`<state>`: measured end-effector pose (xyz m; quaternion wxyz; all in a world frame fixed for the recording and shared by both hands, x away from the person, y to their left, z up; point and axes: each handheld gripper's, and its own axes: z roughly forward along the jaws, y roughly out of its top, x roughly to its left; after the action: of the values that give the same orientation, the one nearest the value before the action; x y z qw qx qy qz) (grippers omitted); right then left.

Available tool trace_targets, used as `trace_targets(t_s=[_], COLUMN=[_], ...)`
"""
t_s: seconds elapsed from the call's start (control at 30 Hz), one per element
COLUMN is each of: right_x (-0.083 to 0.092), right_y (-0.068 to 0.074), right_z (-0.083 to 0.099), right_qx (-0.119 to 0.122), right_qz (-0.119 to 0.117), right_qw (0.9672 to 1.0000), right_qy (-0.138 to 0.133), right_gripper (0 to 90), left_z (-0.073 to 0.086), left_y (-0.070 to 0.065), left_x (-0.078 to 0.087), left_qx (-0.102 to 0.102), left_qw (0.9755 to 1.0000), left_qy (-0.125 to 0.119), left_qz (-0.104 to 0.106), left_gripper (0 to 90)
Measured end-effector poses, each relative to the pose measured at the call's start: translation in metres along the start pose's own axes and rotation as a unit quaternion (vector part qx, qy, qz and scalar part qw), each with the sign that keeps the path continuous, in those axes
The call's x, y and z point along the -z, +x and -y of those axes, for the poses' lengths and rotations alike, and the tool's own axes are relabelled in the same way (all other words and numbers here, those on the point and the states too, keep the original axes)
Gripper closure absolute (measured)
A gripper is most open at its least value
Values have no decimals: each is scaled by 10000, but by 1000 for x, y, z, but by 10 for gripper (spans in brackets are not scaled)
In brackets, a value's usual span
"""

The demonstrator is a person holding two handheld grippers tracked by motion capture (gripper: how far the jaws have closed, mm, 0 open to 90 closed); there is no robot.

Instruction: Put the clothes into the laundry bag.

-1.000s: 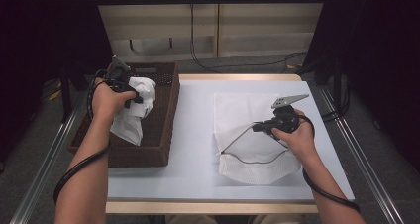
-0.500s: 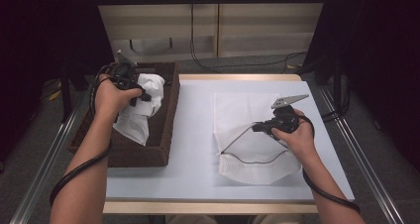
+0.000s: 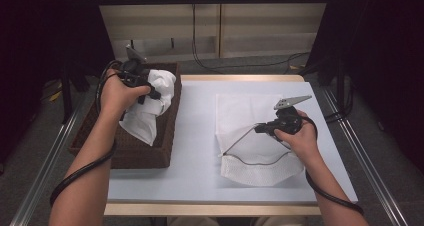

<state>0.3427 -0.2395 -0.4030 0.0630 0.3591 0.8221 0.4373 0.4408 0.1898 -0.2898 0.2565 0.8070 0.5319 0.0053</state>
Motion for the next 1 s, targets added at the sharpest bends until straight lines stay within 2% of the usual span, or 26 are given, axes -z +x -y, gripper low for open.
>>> trace_targets(t_s=[0.17,0.2,0.23,0.3,0.33,0.37,0.67,0.73,0.8,0.9,1.0], right_x=[0,1,1,1,0,0,0,1,1,-1,-1], right_y=[0,0,0,0,0,0,0,0,0,-1,-1], right_z=[0,0,0,0,0,1,0,0,1,1,1], right_qx=[20,16,12,-12,-13,-30,18,-14,-22,-8,-12], right_qz=[24,32,35,25,41,38,44,51,50,48,25], right_qw=[10000,10000,10000,10000,10000,10000,10000,10000,10000,10000,10000], right_qy=[-1,-4,-3,-9,-6,-4,-17,-4,-3,6,15], right_gripper=[893,893,893,893,893,893,894,894,894,894,894], left_z=[-3,-4,-5,-6,-7,-7,-7,-7,-5,-3,-1], left_y=[-12,-13,-17,-22,-26,-27,-46,-50,-56,-65,-72], left_x=[1,2,3,5,6,6,7,7,6,2,-1], left_qx=[-130,-231,-203,-336,-281,-357,-554,-681,-697,-850,-978], left_qw=[9999,9997,9998,9994,9996,9993,9981,9971,9966,9950,9929], left_qy=[1,48,40,122,91,102,124,146,125,196,239], left_qz=[92,82,68,27,45,103,258,297,431,481,631], left_gripper=[652,652,652,652,652,652,652,652,652,652,652])
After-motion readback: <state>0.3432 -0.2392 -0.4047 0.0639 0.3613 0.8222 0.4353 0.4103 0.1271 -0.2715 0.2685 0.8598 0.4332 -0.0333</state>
